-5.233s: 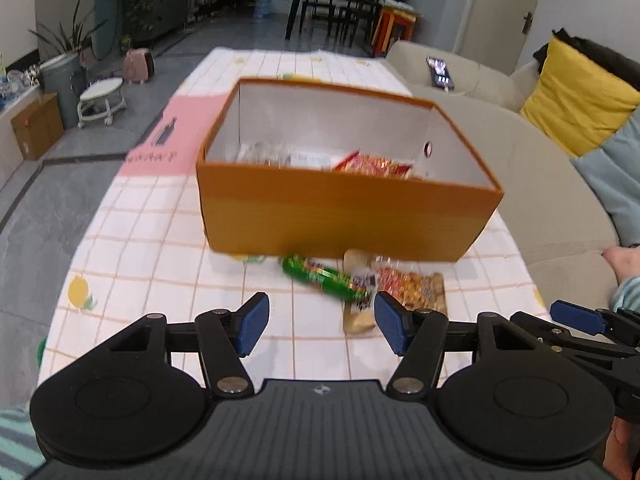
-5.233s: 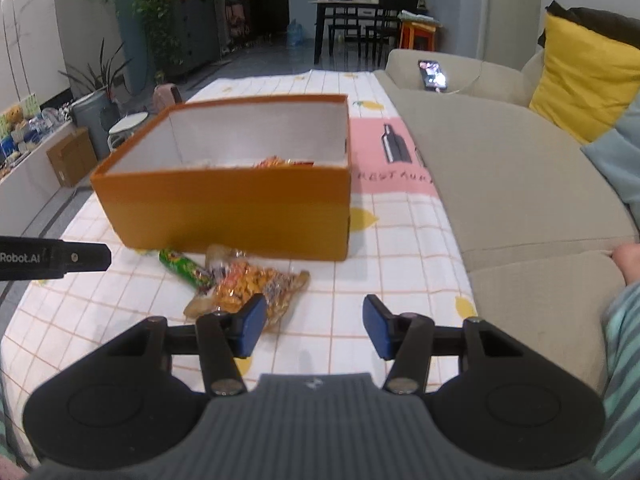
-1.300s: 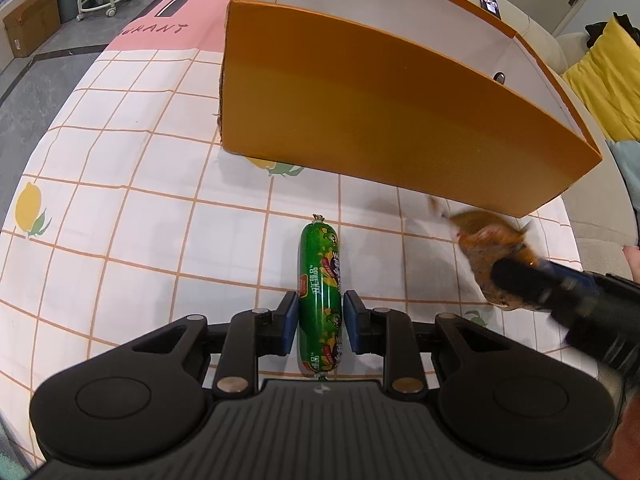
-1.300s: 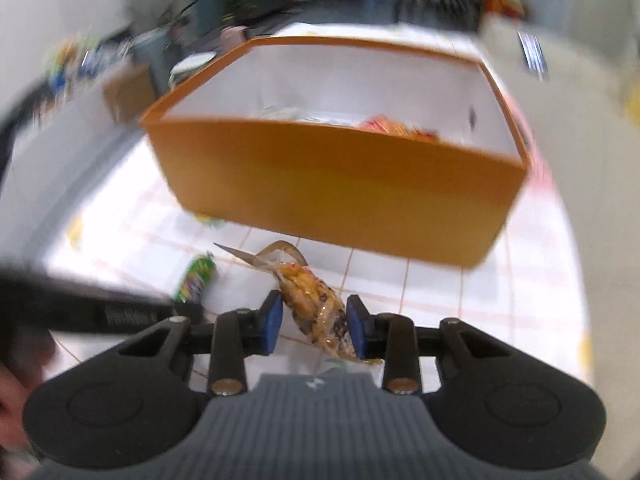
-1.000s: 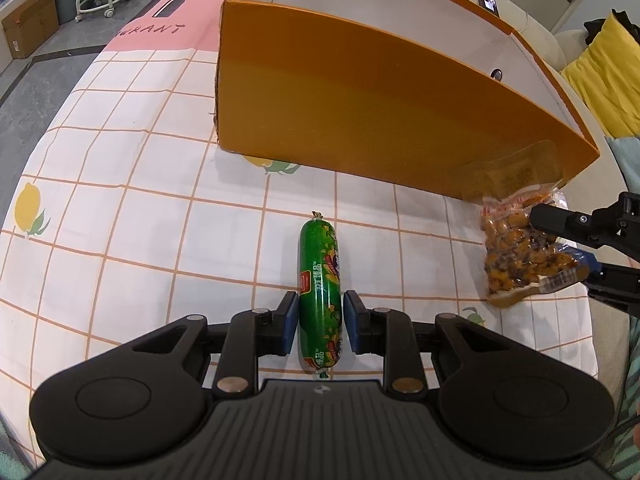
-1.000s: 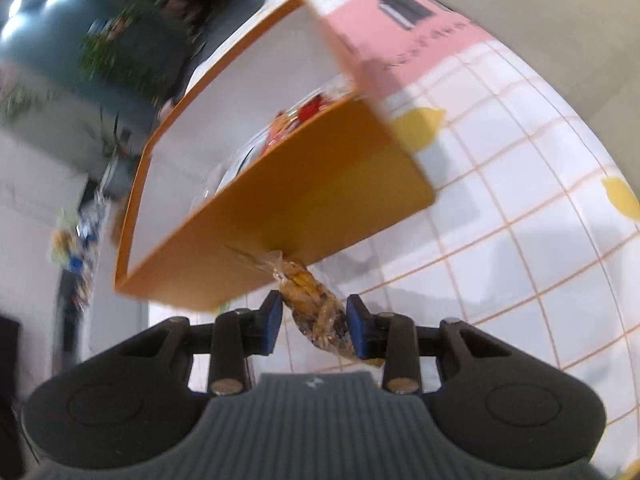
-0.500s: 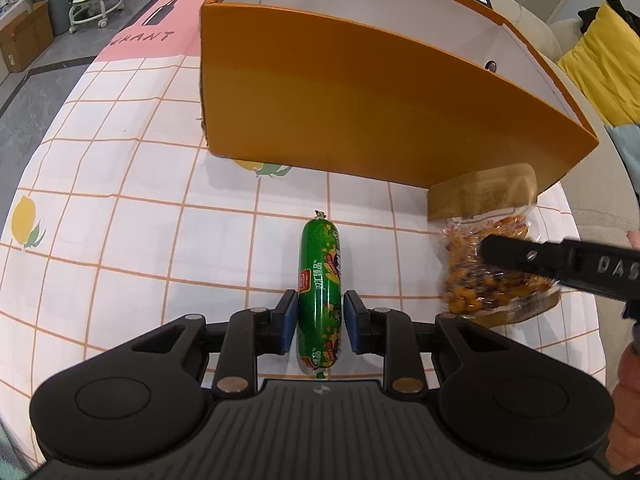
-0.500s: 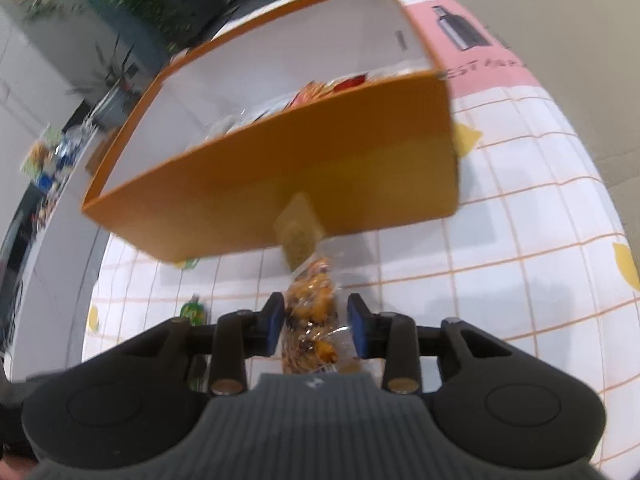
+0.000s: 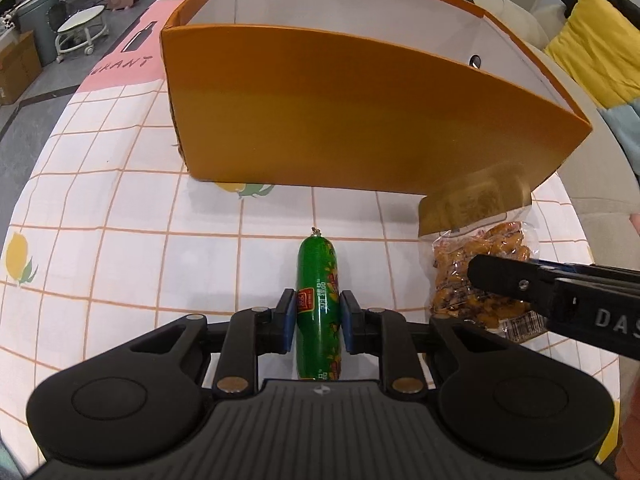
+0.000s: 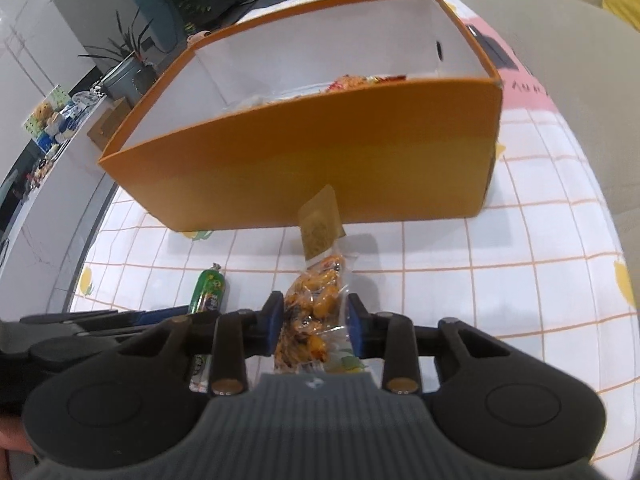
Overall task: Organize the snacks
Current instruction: 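Lift both snacks and carry them over the orange box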
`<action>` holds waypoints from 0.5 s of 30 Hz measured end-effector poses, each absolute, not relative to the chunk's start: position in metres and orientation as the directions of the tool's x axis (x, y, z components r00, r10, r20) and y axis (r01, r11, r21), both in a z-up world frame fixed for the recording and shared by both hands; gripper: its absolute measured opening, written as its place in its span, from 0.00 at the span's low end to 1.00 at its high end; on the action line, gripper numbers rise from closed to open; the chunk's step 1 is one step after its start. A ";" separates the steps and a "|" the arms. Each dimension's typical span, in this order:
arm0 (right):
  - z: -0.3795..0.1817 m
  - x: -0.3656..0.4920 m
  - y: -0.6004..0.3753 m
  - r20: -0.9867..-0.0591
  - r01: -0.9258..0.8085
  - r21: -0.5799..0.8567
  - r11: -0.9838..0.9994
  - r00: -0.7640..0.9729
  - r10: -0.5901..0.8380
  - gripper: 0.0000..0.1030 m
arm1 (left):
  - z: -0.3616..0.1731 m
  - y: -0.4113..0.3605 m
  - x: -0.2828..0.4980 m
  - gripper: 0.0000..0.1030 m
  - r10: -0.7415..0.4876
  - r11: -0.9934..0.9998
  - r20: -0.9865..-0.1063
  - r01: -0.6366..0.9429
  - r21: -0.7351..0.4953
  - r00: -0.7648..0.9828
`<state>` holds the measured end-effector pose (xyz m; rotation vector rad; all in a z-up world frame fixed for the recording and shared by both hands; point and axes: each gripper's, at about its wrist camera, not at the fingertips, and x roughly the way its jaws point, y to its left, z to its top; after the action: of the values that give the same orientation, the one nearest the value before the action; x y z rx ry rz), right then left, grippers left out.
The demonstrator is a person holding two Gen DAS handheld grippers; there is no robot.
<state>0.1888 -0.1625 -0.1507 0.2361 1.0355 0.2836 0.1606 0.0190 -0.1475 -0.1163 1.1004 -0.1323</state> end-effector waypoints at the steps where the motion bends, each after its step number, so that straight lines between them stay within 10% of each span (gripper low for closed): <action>1: -0.149 0.189 -0.161 -0.807 -0.123 0.324 0.938 0.482 0.342 0.24 | -0.147 0.020 0.160 0.24 -0.166 0.986 -0.879 0.047 -0.162 0.447; 15: -0.121 0.166 -0.167 -0.793 -0.116 0.283 0.952 0.530 0.300 0.23 | -0.101 0.020 0.138 0.23 -0.234 0.968 -0.825 0.044 -0.247 0.514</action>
<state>0.1660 -0.1672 -0.1211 0.2051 0.9831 0.2500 0.1376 0.0200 -0.1008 -0.2045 1.0186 -0.1685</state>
